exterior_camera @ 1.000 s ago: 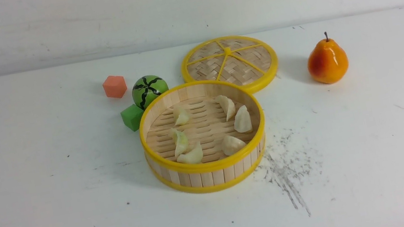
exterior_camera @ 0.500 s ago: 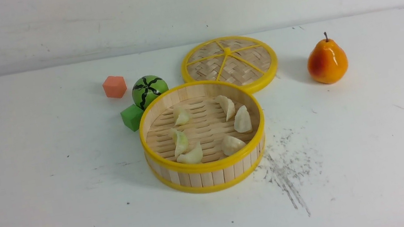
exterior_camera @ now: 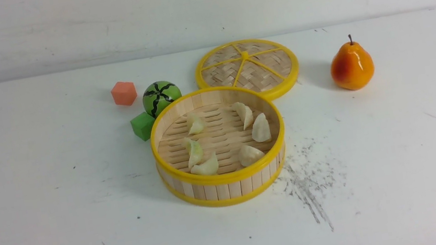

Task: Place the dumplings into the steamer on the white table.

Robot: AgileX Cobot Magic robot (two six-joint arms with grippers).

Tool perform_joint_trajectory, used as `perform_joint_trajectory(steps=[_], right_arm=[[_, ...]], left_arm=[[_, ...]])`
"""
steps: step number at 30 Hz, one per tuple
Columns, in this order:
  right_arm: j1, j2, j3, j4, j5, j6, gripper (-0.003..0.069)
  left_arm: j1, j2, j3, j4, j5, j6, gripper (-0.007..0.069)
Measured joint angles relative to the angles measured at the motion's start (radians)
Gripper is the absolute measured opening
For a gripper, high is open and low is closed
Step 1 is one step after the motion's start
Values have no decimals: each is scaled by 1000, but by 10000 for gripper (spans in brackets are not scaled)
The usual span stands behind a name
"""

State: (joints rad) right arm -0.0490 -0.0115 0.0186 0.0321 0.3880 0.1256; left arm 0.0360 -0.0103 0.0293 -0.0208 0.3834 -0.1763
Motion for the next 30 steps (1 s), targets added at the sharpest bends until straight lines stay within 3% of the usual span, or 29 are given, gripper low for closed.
perform_joint_trajectory(steps=[30], right_arm=[[0,0,0,0,0,0,125]], left_arm=[[0,0,0,3,6,0,-13]])
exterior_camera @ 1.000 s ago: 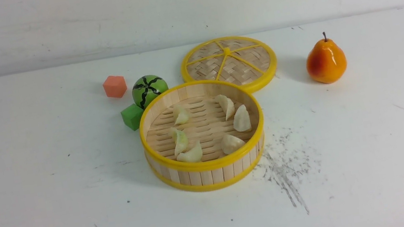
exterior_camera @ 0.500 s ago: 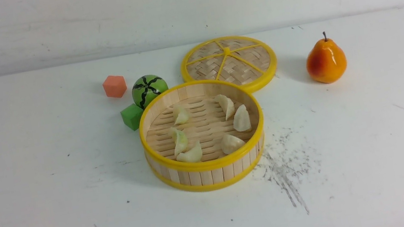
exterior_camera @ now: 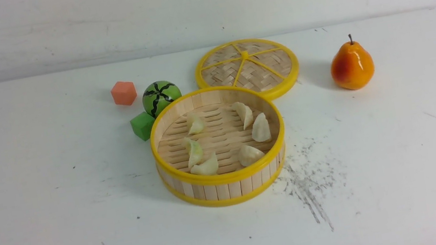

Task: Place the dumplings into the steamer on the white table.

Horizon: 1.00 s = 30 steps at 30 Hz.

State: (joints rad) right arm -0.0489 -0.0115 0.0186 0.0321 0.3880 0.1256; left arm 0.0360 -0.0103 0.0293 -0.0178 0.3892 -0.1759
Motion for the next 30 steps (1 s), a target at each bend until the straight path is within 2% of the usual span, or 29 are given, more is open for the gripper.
perform_joint_trajectory(steps=[30], right_arm=[[0,0,0,-1,0,0,157]], left_arm=[[0,0,0,1,0,0,-12]])
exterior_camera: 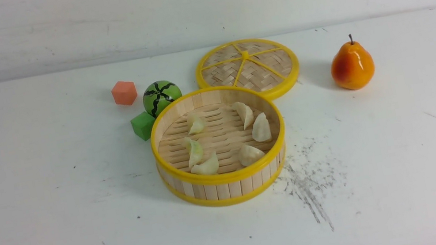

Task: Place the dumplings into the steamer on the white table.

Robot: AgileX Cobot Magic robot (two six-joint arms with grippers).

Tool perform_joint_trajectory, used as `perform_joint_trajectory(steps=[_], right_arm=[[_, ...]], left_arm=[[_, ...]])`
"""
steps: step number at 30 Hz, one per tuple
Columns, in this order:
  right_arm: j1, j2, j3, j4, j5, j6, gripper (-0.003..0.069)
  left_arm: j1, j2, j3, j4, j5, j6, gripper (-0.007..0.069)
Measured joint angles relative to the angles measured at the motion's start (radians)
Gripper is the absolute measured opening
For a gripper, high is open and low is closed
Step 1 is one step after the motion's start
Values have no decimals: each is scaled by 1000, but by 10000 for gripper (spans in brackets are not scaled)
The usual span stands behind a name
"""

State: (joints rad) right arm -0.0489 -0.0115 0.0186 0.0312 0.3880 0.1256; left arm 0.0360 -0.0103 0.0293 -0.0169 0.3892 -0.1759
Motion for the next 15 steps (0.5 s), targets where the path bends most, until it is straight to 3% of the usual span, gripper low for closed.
perform_joint_trajectory(steps=[15], right_arm=[[0,0,0,0,0,0,179]], left_arm=[[0,0,0,0,0,0,-5]])
